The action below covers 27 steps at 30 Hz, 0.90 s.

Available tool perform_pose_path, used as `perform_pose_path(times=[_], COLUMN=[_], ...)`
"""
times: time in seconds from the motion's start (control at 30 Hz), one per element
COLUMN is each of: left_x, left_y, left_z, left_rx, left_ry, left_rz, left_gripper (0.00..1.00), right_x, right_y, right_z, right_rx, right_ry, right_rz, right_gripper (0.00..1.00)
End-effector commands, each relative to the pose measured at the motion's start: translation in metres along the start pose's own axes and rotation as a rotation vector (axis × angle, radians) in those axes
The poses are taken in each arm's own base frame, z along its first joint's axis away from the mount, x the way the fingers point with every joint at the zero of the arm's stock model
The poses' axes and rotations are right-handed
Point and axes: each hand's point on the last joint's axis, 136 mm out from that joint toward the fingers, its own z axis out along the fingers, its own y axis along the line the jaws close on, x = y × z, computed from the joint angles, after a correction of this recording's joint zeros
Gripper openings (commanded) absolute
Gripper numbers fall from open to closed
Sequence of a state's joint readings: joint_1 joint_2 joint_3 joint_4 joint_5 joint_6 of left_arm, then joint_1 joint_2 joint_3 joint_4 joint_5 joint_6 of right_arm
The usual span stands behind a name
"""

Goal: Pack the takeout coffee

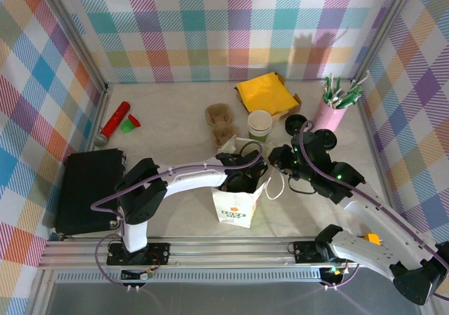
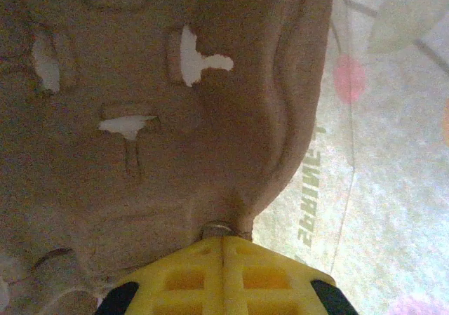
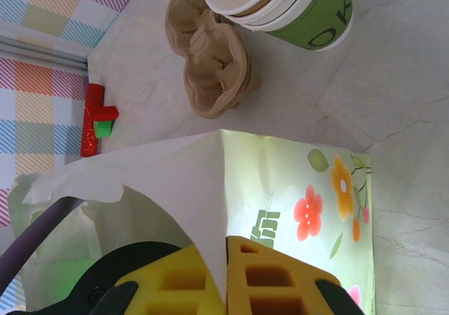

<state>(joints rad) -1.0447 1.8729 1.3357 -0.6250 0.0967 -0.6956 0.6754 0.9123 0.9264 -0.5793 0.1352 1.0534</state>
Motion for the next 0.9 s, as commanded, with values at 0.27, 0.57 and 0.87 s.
perform_pose_path(times=[0.27, 0.57, 0.87], left_x=[0.012, 0.022, 0.026], left_y=[0.009, 0.016, 0.023], left_z=[0.028, 0.046, 0.055], left_rx=[-0.019, -0.042, -0.087], left_ry=[0.078, 0.134, 0.166], left_rz=[-0.023, -0.028, -0.030], left_gripper=[0.00, 0.00, 0.00], right_x=[-0.014, -0.016, -0.022], right_y=[0.017, 0.027, 0.042], right_z=[-0.020, -0.021, -0.028], right_rx=[-0.051, -0.079, -0.119], right_ry=[-0.057, -0.055, -0.062], right_rz=[-0.035, -0.038, -0.045], right_gripper=[0.03, 0.03, 0.02])
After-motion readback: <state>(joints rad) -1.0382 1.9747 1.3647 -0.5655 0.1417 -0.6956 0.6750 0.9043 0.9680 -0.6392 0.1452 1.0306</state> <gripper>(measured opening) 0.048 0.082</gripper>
